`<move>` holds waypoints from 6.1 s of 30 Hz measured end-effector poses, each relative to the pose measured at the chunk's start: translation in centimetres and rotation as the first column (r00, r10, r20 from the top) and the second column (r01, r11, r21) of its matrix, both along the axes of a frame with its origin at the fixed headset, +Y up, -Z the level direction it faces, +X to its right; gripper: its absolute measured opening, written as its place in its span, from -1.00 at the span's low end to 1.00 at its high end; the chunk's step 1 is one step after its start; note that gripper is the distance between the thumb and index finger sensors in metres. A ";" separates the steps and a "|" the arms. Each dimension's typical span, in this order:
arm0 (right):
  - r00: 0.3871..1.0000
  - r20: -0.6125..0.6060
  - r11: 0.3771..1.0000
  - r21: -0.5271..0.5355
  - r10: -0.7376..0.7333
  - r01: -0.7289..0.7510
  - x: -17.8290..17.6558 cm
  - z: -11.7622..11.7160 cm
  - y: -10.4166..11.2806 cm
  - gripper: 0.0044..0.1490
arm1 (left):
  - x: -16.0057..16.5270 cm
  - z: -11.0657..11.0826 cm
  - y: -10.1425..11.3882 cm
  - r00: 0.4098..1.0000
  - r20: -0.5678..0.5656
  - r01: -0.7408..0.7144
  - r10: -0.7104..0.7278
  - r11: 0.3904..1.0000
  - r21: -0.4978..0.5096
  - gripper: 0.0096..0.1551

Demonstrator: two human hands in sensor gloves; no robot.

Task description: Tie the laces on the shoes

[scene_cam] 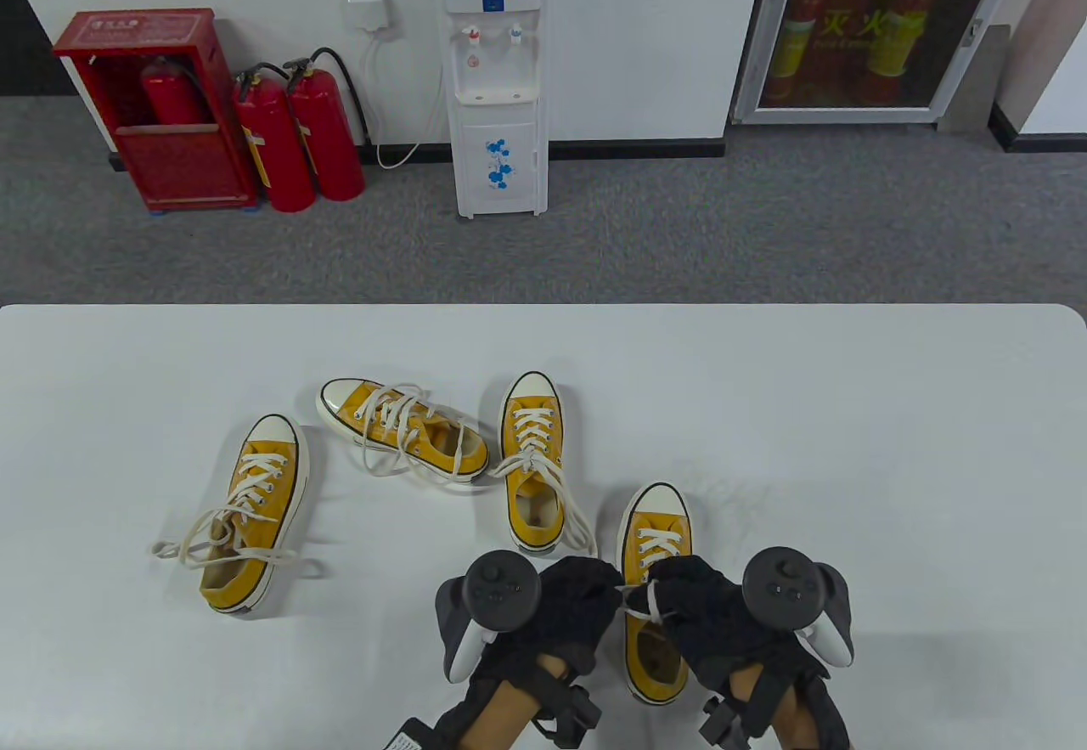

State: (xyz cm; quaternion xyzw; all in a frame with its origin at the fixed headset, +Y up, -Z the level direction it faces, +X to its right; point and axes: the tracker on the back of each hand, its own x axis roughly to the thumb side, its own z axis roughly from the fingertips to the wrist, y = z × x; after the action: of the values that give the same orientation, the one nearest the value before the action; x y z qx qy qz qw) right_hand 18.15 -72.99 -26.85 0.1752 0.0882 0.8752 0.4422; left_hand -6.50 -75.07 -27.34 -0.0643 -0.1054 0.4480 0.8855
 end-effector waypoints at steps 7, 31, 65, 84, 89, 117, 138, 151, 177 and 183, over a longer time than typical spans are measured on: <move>0.994 0.057 0.995 -0.021 -0.097 0.098 1.4 -0.3 0.1 -0.43 | -0.8 -0.6 -0.5 1.000 0.005 0.030 -0.030 0.999 -0.035 -0.59; 0.994 0.100 0.995 -0.094 0.052 -0.042 2.2 -0.9 -0.5 -0.52 | -1.2 -1.0 -0.6 0.990 0.042 0.138 -0.136 0.989 -0.051 -0.60; 0.858 0.453 0.969 -0.143 0.243 -0.199 8.2 -1.5 -1.2 -0.49 | -3.7 -2.3 -0.9 0.951 0.017 0.309 -0.309 0.945 -0.104 -0.61; 0.878 0.458 0.990 -0.029 0.137 -0.139 8.1 -0.9 -0.3 -0.30 | -3.0 -1.4 0.4 0.933 -0.009 0.360 -0.360 0.933 0.027 -0.35; 0.892 0.419 0.981 0.013 0.168 -0.192 6.9 -0.5 0.3 -0.21 | -2.6 -1.0 2.0 0.909 0.021 0.413 -0.417 0.905 0.103 -0.23; 0.888 0.187 0.903 0.013 0.419 -0.429 1.1 0.0 -0.9 0.26 | -12.5 2.1 2.5 0.751 -0.016 0.647 -0.660 0.732 0.215 0.10; 0.839 0.084 0.840 -0.130 0.538 -0.526 -0.5 -0.3 -3.0 0.20 | -12.6 1.7 0.5 0.737 -0.009 0.667 -0.676 0.725 0.174 0.08; 0.783 0.230 0.815 -0.103 0.578 -0.571 -0.7 -0.1 -1.9 -0.10 | -12.1 1.8 0.5 0.759 -0.006 0.642 -0.651 0.747 0.173 0.07; 0.761 0.541 0.905 -0.002 0.359 -0.425 -2.6 -10.0 2.0 -0.19 | -12.8 1.7 0.6 0.786 -0.022 0.614 -0.618 0.776 0.149 0.06; 0.758 0.527 0.898 -0.026 0.385 -0.439 -4.4 -12.6 -0.6 -0.21 | -12.8 1.6 0.6 0.786 -0.024 0.614 -0.618 0.775 0.146 0.06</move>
State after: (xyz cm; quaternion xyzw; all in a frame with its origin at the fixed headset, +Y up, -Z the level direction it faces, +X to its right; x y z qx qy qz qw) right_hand 13.71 -73.63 -39.48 -0.0696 -0.0418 0.9682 0.2364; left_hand -19.29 -74.50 -25.70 -0.0359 -0.1222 0.1239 0.9841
